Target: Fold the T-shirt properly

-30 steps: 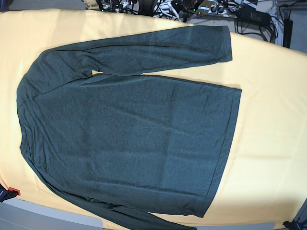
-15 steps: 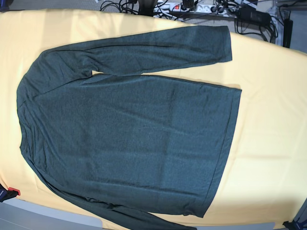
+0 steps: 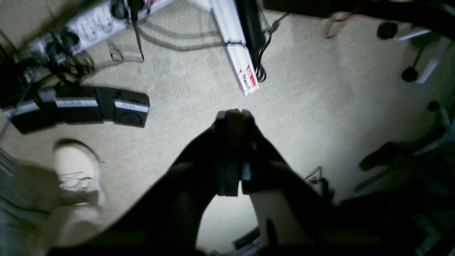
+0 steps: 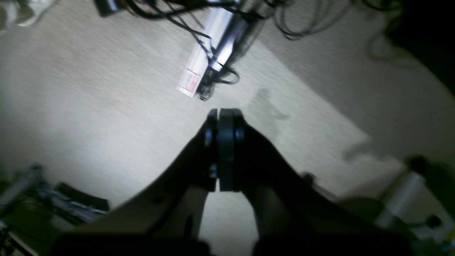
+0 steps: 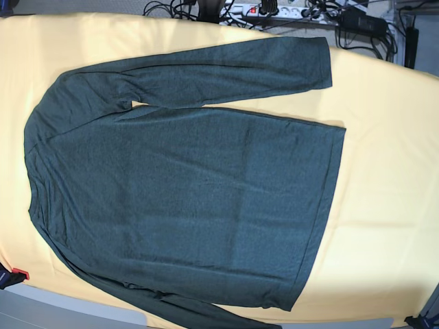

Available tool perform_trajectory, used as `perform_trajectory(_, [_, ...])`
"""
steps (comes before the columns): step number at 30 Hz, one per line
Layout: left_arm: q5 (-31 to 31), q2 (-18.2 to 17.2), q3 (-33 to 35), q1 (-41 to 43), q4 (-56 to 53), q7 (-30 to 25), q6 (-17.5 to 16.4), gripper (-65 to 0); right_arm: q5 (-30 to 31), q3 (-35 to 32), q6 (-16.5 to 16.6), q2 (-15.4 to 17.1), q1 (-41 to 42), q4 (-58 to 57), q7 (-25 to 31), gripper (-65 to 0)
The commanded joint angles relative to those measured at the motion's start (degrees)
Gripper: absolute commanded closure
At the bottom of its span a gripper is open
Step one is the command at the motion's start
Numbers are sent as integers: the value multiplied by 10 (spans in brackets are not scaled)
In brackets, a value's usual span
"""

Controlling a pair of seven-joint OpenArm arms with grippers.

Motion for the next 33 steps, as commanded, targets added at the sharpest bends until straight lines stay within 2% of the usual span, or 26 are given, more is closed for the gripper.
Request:
perform_trajectory(1, [-1, -17, -8, 27, 30, 3, -2, 0, 3, 2, -4, 0, -28, 30, -1, 0])
perform_trajectory(7, [-15, -45, -97, 124, 195, 21, -3, 0, -1, 2, -47, 0, -119, 175, -16, 0])
perform_trajectory(10, [-51, -44, -160, 169, 273, 37, -30, 0, -3, 2, -63, 0, -122, 239, -38, 0])
perform_trajectory(11, [-65, -44, -181, 184, 296, 40, -38, 0, -2, 2, -67, 0, -122, 259, -48, 0])
perform_trajectory(13, [-88, -44, -221, 207, 338, 45, -52, 0, -3, 2, -70, 0, -122, 288, -103, 0])
perform_trajectory(17, [-120, -44, -286, 235, 398, 45, -78, 0, -43, 2, -121, 0, -122, 324, -112, 0])
perform_trajectory(24, [-185, -43, -360, 229, 437, 45, -79, 0, -130, 3, -219, 0, -122, 373, -93, 0])
perform_trajectory(29, [-211, -43, -375, 230, 438, 46, -106, 0, -207, 3, -294, 0, -122, 380, -78, 0])
perform_trajectory(33, [-211, -43, -375, 230, 438, 46, -107, 0, -264, 3, -337, 0, -122, 380, -78, 0])
